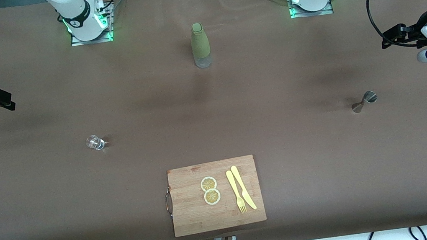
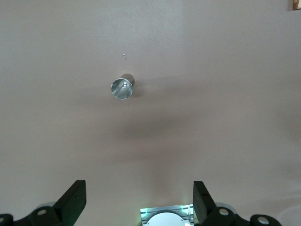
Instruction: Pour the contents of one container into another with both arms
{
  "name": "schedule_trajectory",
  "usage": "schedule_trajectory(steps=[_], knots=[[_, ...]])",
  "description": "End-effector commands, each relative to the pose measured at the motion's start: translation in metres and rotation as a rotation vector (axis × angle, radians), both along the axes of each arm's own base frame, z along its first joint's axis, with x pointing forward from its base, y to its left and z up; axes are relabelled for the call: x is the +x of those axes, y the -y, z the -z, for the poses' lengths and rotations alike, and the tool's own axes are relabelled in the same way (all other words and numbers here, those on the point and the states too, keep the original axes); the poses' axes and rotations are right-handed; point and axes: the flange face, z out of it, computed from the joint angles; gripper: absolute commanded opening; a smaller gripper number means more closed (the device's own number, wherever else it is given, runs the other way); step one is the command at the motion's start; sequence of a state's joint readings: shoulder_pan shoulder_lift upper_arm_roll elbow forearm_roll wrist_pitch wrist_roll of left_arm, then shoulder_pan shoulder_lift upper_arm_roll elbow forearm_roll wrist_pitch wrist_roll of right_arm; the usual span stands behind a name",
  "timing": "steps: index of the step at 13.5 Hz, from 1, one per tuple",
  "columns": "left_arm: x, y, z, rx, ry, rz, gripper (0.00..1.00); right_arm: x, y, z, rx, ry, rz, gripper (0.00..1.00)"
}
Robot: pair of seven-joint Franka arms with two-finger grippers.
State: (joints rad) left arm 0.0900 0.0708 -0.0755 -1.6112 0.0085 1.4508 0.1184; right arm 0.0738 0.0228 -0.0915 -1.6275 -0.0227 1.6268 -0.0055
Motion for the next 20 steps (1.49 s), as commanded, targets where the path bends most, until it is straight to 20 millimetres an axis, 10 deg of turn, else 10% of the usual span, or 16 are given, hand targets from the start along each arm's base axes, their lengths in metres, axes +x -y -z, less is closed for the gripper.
schedule_trajectory(steps=[1, 20], knots=[[-0.0026, -0.0003, -0.0071, 0.019, 0.018, -0.011, 1.00, -0.0001, -0.0018, -0.0028, 0.013, 0.005, 0.009, 1.00], [-0.0010, 0.0016, -0.0005, 0.027, 0.021, -0.053, 1.00, -0.0003, -0.0018, -0.0027, 0.013, 0.004, 0.007, 1.00]])
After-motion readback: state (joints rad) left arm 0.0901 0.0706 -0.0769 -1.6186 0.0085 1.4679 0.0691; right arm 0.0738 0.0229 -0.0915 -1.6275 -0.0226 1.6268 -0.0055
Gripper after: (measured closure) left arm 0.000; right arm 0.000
